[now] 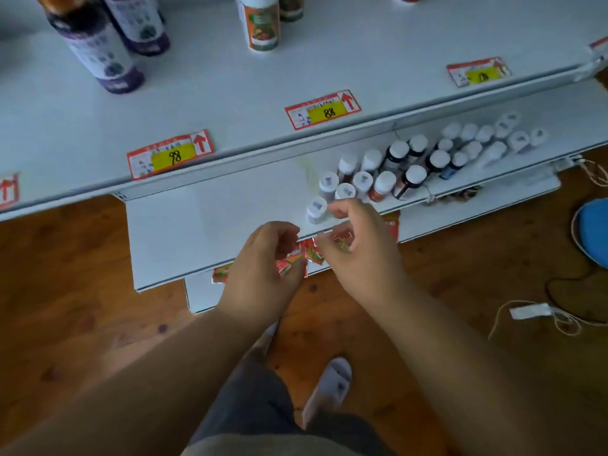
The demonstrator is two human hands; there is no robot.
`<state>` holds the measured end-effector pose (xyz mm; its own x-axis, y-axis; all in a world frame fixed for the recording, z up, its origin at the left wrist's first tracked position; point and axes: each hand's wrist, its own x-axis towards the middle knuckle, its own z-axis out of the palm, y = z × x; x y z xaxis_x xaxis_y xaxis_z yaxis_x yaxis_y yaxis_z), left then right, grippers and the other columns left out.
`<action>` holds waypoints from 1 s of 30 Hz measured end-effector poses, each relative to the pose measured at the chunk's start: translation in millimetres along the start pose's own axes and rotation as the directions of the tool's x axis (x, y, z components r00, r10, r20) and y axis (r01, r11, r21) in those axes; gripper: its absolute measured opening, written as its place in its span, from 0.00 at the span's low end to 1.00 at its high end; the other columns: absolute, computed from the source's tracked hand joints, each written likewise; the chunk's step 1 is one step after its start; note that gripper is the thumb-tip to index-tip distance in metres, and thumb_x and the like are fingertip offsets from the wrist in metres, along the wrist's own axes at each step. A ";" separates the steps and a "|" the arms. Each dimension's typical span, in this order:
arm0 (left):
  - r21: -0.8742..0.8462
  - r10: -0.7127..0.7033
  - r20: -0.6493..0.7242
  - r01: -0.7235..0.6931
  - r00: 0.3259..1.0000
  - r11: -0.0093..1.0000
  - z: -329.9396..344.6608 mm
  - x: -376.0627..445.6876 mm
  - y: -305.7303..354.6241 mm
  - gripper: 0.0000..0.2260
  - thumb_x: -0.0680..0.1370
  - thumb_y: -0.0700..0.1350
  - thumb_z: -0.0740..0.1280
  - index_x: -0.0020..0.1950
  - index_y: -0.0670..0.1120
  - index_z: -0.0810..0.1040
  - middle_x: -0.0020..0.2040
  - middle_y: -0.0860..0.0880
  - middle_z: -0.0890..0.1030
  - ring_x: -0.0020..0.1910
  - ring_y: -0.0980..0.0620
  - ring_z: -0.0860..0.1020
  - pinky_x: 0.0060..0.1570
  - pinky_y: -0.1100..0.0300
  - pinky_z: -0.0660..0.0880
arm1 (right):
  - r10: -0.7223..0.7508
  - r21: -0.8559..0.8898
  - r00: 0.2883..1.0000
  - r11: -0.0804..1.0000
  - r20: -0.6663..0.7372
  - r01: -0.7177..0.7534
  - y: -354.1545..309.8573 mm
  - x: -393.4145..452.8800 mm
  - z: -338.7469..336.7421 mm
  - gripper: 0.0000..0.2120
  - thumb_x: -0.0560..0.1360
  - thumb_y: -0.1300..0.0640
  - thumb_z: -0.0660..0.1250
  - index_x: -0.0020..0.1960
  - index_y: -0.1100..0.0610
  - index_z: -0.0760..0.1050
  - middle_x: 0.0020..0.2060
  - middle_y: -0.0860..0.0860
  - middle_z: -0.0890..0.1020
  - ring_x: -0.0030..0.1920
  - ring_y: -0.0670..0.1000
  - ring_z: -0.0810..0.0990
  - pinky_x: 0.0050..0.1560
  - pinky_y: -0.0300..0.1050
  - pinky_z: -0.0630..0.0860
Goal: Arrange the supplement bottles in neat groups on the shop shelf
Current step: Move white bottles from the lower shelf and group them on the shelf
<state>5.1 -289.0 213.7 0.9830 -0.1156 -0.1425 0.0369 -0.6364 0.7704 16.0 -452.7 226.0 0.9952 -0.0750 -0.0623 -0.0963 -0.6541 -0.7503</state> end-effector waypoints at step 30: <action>-0.524 -0.172 0.378 0.363 0.910 0.771 107.0 113.6 -71.7 0.16 0.83 0.54 0.59 0.60 0.47 0.81 0.56 0.45 0.85 0.56 0.44 0.83 0.63 0.42 0.75 | 0.413 0.684 0.907 0.638 0.083 -0.353 134.1 36.7 78.8 0.09 0.78 0.54 0.69 0.57 0.51 0.77 0.49 0.47 0.85 0.49 0.46 0.84 0.51 0.48 0.81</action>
<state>95.0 -338.1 75.8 0.8199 -0.2841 -0.4970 0.4797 -0.1329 0.8673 40.9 -483.8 71.2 0.8640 -0.2761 -0.4210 -0.4022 0.1245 -0.9070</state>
